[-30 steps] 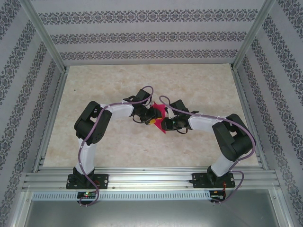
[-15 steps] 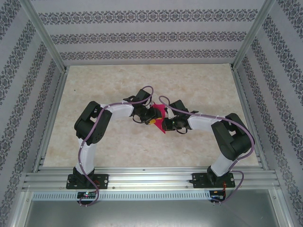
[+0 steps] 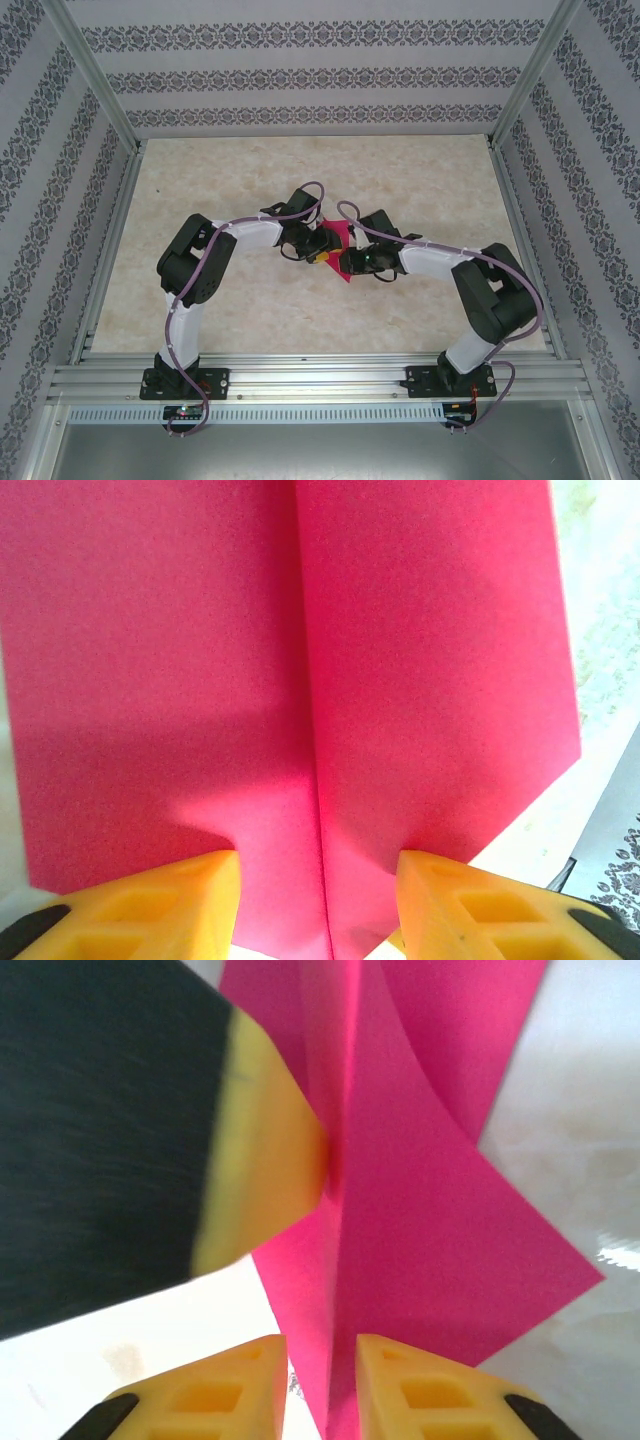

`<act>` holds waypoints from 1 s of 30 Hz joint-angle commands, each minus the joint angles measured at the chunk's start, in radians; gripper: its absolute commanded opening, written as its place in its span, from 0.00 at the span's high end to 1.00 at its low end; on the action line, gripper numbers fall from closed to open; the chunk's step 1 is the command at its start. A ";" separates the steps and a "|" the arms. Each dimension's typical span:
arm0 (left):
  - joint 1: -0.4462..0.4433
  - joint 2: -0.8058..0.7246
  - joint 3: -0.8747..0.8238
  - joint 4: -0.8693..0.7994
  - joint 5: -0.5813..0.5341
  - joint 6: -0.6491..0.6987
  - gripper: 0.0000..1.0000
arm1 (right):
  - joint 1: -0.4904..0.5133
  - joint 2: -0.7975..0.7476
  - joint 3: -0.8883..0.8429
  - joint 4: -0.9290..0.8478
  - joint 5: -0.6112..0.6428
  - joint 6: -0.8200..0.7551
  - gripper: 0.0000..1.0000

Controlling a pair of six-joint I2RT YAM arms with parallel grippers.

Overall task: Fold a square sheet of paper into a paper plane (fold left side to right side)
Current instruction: Fourth fold the wing at the center of the table.

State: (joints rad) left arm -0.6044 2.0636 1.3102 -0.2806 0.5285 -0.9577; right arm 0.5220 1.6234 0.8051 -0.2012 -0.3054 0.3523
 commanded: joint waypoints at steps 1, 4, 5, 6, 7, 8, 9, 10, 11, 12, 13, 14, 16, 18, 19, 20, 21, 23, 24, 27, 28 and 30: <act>-0.008 0.023 -0.026 -0.055 -0.086 0.010 0.53 | 0.004 -0.043 0.016 -0.031 0.070 -0.037 0.72; -0.008 0.027 -0.031 -0.052 -0.079 0.004 0.53 | 0.015 -0.046 0.008 -0.017 0.094 -0.033 0.67; -0.008 0.026 -0.034 -0.049 -0.079 0.004 0.53 | 0.023 -0.044 0.012 -0.023 0.105 -0.037 0.66; -0.008 0.026 -0.035 -0.052 -0.081 0.004 0.53 | 0.030 -0.038 0.021 -0.032 0.122 -0.041 0.65; -0.007 0.024 -0.034 -0.054 -0.084 0.007 0.53 | 0.039 -0.029 0.032 -0.045 0.145 -0.048 0.64; -0.007 0.024 -0.031 -0.054 -0.088 0.008 0.53 | 0.045 -0.019 0.040 -0.051 0.163 -0.050 0.63; -0.008 0.024 -0.031 -0.052 -0.089 0.007 0.53 | 0.050 -0.009 0.046 -0.052 0.170 -0.050 0.62; -0.008 0.024 -0.029 -0.050 -0.086 0.006 0.53 | 0.054 0.002 0.052 -0.050 0.169 -0.051 0.61; -0.008 0.023 -0.029 -0.049 -0.084 0.007 0.53 | 0.059 0.014 0.061 -0.058 0.175 -0.054 0.60; -0.008 0.023 -0.029 -0.051 -0.087 0.008 0.52 | 0.064 0.023 0.068 -0.061 0.182 -0.057 0.60; -0.007 0.023 -0.028 -0.053 -0.088 0.010 0.52 | 0.068 0.031 0.071 -0.060 0.187 -0.060 0.60; -0.008 0.023 -0.027 -0.052 -0.087 0.011 0.52 | 0.072 0.036 0.075 -0.059 0.194 -0.061 0.60; -0.008 0.026 -0.023 -0.054 -0.084 0.011 0.53 | 0.078 0.051 0.081 -0.057 0.200 -0.060 0.60; -0.008 0.023 -0.023 -0.055 -0.085 0.013 0.53 | 0.082 0.067 0.087 -0.057 0.202 -0.061 0.61; -0.007 0.022 -0.023 -0.060 -0.086 0.015 0.52 | 0.086 0.072 0.091 -0.060 0.204 -0.062 0.62; -0.007 0.020 -0.023 -0.061 -0.089 0.017 0.53 | 0.087 0.079 0.095 -0.063 0.210 -0.062 0.62; -0.008 0.020 -0.022 -0.060 -0.089 0.016 0.53 | 0.088 0.082 0.094 -0.060 0.211 -0.061 0.63; -0.007 0.021 -0.023 -0.059 -0.088 0.016 0.53 | 0.090 0.089 0.095 -0.055 0.207 -0.059 0.64; -0.008 0.021 -0.022 -0.059 -0.087 0.016 0.53 | 0.089 0.089 0.096 -0.056 0.205 -0.059 0.66; -0.007 0.020 -0.017 -0.063 -0.086 0.020 0.52 | 0.091 0.090 0.095 -0.054 0.201 -0.060 0.71; -0.008 0.020 -0.017 -0.063 -0.085 0.021 0.53 | 0.090 0.089 0.093 -0.051 0.198 -0.059 0.73; -0.008 0.017 -0.017 -0.063 -0.086 0.020 0.53 | 0.092 0.089 0.093 -0.048 0.191 -0.061 0.75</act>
State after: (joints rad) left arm -0.6048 2.0628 1.3090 -0.2802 0.5217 -0.9569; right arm 0.6025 1.7058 0.8764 -0.2550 -0.1211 0.3107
